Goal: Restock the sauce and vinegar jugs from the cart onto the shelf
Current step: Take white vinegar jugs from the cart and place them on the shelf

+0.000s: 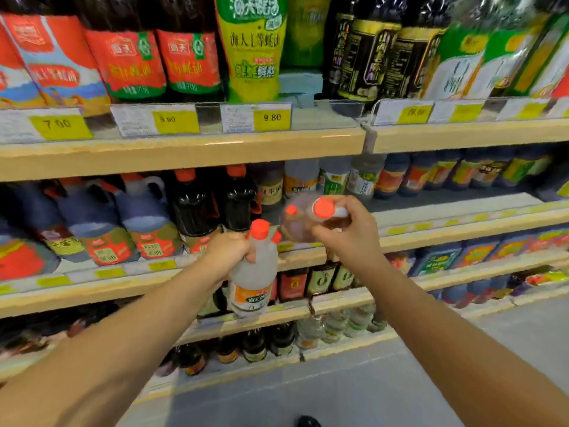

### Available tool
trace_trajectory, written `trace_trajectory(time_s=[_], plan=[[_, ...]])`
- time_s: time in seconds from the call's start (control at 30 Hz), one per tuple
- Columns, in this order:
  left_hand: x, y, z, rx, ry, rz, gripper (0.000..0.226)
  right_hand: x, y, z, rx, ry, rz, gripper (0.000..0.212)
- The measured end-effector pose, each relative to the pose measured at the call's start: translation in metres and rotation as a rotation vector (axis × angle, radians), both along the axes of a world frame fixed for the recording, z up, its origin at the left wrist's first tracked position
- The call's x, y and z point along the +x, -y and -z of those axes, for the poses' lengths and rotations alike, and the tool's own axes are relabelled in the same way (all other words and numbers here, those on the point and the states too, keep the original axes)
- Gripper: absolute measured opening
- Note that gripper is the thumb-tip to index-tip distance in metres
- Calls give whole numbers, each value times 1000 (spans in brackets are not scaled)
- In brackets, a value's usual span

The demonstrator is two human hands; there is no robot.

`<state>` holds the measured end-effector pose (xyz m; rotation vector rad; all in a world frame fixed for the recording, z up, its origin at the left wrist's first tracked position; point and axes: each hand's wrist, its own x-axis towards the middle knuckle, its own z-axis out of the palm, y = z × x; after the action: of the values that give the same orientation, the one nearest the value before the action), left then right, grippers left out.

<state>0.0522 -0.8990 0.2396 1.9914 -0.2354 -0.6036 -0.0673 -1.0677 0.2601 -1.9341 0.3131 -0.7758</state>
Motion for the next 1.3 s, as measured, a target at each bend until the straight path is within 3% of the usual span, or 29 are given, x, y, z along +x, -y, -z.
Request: trace_trajectory(time_s=[0.23, 0.47, 0.53, 0.7, 0.9, 1.0, 1.17, 1.3], plan=[[-15, 16, 15, -61, -36, -247, 18, 53, 36, 18, -8, -7, -200, 37], [-24, 19, 16, -89, -57, -313, 31, 99, 50, 24, -86, -166, -176, 35], [-25, 21, 16, -80, -58, -323, 26, 116, 54, 20, -94, -201, -162, 32], [-30, 23, 26, -117, -69, -339, 27, 140, 63, 35, 264, -283, -199, 64], [-30, 24, 38, -118, -89, -348, 27, 156, 58, 64, 310, -290, -148, 57], [-28, 26, 41, -107, -84, -333, 22, 155, 58, 71, 267, -199, -162, 45], [-35, 27, 37, -140, -98, -351, 24, 128, 60, 83, 260, -140, -226, 61], [-45, 35, 16, -241, -192, -375, 26, 63, 50, 105, 21, -99, -50, 26]])
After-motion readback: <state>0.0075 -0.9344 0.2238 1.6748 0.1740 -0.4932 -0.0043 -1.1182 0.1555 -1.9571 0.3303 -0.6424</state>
